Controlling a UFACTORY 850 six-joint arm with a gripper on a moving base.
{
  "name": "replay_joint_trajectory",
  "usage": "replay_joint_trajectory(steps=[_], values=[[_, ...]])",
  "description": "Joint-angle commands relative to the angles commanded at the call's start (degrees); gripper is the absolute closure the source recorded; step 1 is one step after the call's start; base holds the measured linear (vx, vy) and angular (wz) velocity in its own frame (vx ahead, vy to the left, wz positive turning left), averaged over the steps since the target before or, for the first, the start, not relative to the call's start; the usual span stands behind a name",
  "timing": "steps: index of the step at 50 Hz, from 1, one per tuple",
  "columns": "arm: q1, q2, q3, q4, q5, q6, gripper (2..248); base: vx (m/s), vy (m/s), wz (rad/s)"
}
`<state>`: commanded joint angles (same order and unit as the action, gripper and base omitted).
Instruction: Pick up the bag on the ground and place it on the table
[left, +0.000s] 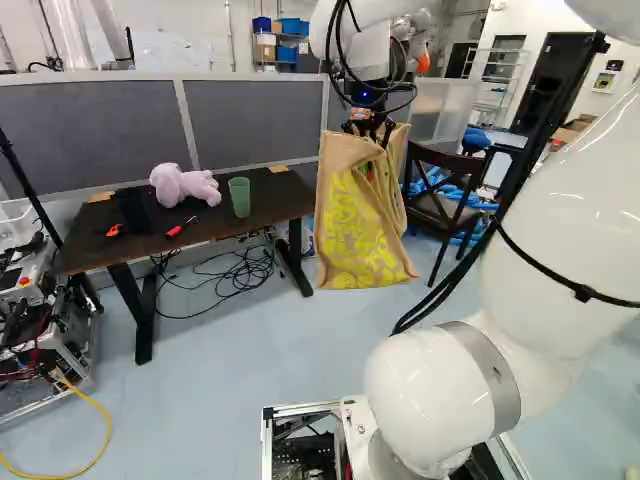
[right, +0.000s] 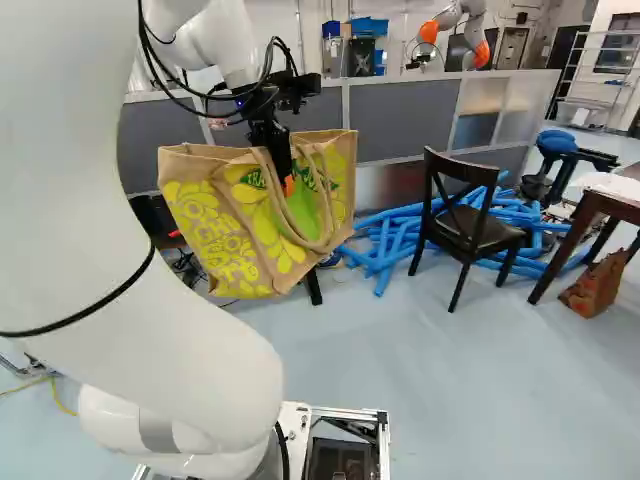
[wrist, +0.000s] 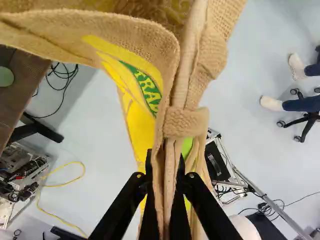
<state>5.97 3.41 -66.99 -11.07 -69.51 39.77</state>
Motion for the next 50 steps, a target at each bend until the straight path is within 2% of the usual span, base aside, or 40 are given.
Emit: replay_joint_trajectory(steps=[50], values=[[0.0,0.0,0.0,0.0,0.0,0.0,229,0.161,-0.049,0.295]])
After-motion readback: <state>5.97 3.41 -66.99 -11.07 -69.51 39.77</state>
